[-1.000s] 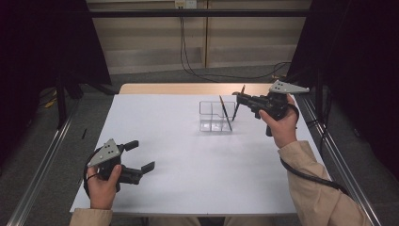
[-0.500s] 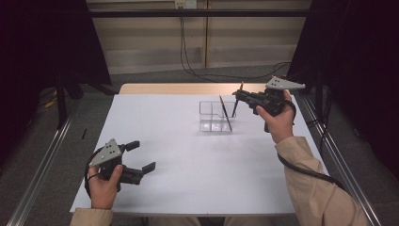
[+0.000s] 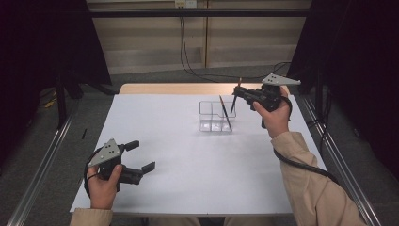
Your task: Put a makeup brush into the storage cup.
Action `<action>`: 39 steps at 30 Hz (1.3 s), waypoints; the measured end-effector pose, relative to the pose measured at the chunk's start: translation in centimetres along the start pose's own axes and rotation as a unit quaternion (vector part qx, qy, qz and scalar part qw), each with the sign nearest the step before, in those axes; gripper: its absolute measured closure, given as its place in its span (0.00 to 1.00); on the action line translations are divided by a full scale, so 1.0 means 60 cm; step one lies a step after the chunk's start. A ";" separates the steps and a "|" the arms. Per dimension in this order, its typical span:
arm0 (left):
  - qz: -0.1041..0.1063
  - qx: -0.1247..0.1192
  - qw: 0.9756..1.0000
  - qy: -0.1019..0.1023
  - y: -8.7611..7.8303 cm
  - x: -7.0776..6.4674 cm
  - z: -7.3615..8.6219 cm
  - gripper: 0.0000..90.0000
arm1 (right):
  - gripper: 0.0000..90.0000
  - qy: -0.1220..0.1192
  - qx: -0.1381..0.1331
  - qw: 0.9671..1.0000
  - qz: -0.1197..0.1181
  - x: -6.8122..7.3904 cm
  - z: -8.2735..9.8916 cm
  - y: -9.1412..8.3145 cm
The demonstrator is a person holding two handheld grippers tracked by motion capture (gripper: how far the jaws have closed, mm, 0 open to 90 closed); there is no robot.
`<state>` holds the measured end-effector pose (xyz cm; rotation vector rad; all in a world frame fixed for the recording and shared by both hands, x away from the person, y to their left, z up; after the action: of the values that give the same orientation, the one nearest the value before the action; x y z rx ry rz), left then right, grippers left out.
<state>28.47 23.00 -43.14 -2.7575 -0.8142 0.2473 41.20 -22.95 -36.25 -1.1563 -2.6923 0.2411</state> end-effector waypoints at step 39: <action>-0.002 -0.006 1.000 0.003 -0.004 -0.001 -0.004 0.01 | 0.94 -0.021 0.022 1.000 0.002 0.010 0.028 0.045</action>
<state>28.35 23.13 -42.82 -2.7658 -0.8208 0.2356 42.24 -20.78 -38.43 -1.1564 -2.7056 0.3274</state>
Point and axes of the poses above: each handheld gripper's, and its own axes: y roughly forward along the jaws, z roughly out of its underside, x roughly to its left, the point moved 1 cm from there along y, roughly forward along the jaws
